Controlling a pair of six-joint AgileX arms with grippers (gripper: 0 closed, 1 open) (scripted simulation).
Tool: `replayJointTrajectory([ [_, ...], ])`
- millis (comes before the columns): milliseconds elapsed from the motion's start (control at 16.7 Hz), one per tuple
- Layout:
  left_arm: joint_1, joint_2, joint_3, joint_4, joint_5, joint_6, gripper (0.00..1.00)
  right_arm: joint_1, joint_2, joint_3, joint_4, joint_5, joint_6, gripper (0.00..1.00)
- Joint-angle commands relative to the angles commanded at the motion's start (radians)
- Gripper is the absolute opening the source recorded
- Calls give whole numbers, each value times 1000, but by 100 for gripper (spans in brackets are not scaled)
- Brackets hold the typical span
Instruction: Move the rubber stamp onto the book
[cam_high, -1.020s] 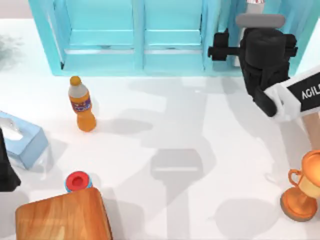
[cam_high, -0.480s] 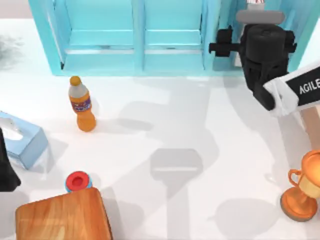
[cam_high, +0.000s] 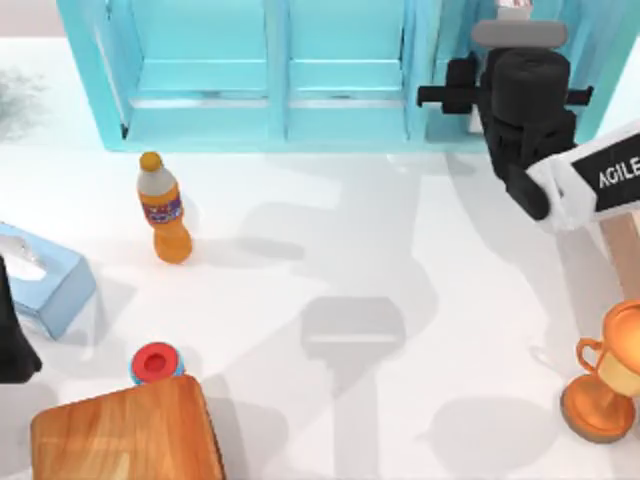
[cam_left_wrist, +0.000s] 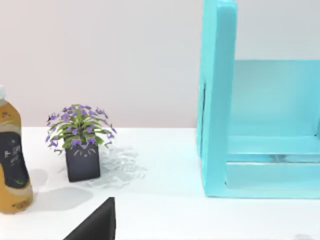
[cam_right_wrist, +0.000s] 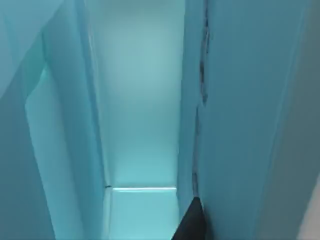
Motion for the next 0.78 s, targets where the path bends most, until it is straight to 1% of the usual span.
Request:
replayJointTrajectory([
  [180, 0, 0, 0, 0, 0, 0, 100, 0, 0, 0, 0, 0, 0, 2],
  [240, 0, 0, 0, 0, 0, 0, 100, 0, 0, 0, 0, 0, 0, 0],
  [780, 0, 0, 0, 0, 0, 0, 100, 2, -4, -3, -2, 1, 1, 0],
])
